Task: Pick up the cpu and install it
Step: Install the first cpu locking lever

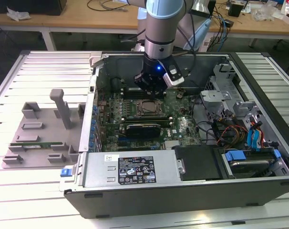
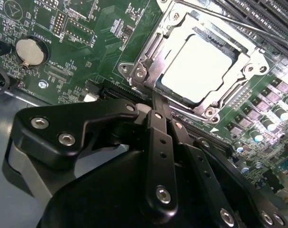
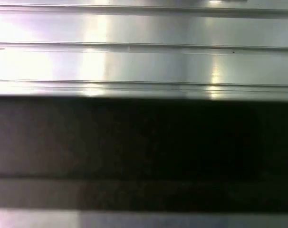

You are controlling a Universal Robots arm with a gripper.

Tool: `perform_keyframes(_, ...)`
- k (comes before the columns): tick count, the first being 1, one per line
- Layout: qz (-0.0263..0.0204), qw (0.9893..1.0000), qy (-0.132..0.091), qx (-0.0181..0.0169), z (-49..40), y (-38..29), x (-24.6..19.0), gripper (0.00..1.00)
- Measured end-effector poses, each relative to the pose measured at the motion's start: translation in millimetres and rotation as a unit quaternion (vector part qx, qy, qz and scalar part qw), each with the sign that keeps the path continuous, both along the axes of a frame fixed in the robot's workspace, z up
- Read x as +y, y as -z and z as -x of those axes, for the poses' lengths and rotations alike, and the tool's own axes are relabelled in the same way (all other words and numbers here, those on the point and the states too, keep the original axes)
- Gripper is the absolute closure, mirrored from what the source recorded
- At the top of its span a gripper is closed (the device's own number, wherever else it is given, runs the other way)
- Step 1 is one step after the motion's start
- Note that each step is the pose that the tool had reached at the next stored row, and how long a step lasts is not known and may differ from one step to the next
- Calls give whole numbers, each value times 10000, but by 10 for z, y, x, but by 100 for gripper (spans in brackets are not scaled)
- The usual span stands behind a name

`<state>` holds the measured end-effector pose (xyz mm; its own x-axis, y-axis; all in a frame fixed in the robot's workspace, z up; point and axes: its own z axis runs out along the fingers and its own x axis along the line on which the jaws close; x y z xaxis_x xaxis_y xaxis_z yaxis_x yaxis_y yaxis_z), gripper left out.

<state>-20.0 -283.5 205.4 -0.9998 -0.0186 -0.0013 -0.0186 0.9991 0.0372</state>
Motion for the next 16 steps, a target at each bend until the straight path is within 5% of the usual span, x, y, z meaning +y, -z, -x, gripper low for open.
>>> perform_keyframes(16, 3, 10000, 0, 23, -61, 26, -26, 89)
